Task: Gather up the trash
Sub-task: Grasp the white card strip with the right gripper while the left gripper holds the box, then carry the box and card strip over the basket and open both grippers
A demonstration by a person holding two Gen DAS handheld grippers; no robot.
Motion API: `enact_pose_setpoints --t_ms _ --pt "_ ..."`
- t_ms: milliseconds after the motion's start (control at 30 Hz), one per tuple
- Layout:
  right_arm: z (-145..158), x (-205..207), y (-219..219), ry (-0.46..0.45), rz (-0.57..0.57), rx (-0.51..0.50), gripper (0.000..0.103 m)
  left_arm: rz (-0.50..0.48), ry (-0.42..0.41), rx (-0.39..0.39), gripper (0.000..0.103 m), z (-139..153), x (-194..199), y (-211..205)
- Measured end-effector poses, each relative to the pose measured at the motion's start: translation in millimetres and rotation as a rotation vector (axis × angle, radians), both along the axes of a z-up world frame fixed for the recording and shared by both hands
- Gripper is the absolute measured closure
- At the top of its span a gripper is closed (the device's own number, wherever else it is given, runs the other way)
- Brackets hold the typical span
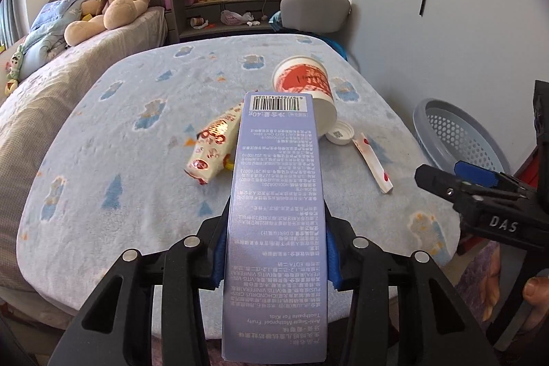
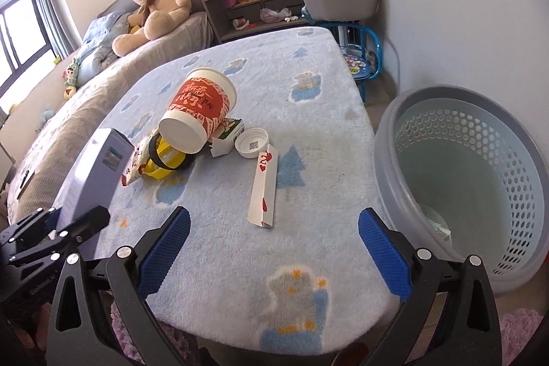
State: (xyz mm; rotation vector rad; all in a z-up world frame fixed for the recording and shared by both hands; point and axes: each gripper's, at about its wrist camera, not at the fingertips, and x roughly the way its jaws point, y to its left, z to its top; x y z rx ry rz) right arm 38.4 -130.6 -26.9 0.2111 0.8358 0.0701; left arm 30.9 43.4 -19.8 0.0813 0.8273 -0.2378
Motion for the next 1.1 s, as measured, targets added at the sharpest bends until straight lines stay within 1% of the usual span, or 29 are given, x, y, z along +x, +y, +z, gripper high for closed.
enact_pose_setpoints --t_ms 100,200,333,433,667,733,800,867,933,967,1033,1100 --pt "-8.3 14.1 10.1 0.016 0.012 -0.048 0.008 0.027 -0.005 -0.01 0.06 3.2 3.8 10.3" --pt "-15.7 27.1 15.9 0.028 0.006 -0.1 0.01 0.05 -0.019 0.0 0.06 3.5 5.9 16.4" --pt "-28.5 41.7 17.6 0.069 -0.005 -0.141 0.023 0.068 -0.011 0.0 0.06 1.7 9.0 22.9" --pt "-35.2 47.2 18.8 0.089 -0.01 -0.163 0.027 0.075 -0.006 -0.001 0.06 0.1 9.0 26.0" --pt "-45.0 58.8 25.3 0.123 -0.018 -0.224 0.032 0.087 0.008 0.001 0.06 -4.0 12.3 28.1" --pt "-47.2 61.0 26.9 0.135 -0.015 -0.229 0.038 0.093 0.01 0.0 0.06 -5.2 14.2 29.7" --pt "-47.9 61.9 29.5 0.138 -0.007 -0.238 0.041 0.099 0.013 -0.002 0.06 -5.6 14.1 31.2" --pt "-47.2 60.9 31.9 0.133 0.009 -0.238 0.049 0.103 0.013 -0.006 0.06 -5.0 14.0 32.3" --pt "-46.2 59.7 33.8 0.13 0.021 -0.233 0.063 0.105 0.013 -0.005 0.06 -4.7 13.0 32.4" --pt "-45.7 59.0 34.4 0.128 0.026 -0.23 0.067 0.105 0.013 -0.006 0.06 -4.4 12.7 32.3" --pt "-44.2 58.1 36.2 0.128 0.035 -0.227 0.084 0.105 0.012 -0.006 0.06 -4.2 12.1 31.9" --pt "-42.1 56.0 36.6 0.127 0.04 -0.21 0.086 0.105 0.013 -0.007 0.06 -4.1 12.1 31.9"
